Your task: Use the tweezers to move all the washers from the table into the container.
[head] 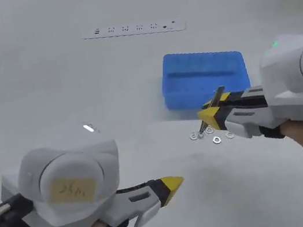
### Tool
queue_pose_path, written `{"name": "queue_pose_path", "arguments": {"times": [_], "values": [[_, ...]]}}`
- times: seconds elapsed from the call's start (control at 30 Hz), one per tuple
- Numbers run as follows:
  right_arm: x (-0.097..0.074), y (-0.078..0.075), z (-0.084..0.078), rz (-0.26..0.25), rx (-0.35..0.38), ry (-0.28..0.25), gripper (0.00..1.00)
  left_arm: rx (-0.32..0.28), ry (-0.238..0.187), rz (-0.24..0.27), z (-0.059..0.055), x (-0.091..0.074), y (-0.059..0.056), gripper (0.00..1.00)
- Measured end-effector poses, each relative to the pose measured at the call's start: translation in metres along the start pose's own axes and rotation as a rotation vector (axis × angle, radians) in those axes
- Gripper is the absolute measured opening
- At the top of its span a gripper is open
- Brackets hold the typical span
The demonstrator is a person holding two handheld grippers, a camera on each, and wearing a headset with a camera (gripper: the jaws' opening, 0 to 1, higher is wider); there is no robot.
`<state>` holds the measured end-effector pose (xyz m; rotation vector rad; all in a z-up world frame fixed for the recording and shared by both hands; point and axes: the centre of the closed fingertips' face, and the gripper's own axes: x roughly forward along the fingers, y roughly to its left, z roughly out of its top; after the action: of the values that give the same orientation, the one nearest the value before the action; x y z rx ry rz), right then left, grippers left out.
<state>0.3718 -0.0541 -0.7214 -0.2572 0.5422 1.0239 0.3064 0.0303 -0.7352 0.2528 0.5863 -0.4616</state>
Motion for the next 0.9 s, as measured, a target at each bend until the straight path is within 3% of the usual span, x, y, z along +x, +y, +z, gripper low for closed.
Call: {"name": "queue_pose_path", "arguments": {"times": [0.13,0.47,0.63,0.9], "values": [[0.004,-0.01,0.017,-0.017,-0.006,-0.036,0.03,0.003,-0.008,-0.001,0.003,-0.001,0.002,0.99],[0.027,-0.042,0.052,-0.087,-0.012,-0.118,0.03,0.019,0.024,-0.018,-0.002,-0.001,0.003,0.99],[0.045,-0.056,0.055,-0.115,-0.006,-0.124,0.04,0.021,0.041,-0.038,-0.005,0.0,0.002,0.96],[0.075,-0.069,0.037,-0.139,0.016,-0.085,0.04,0.022,0.062,-0.047,-0.009,0.006,0.005,0.96]]}}
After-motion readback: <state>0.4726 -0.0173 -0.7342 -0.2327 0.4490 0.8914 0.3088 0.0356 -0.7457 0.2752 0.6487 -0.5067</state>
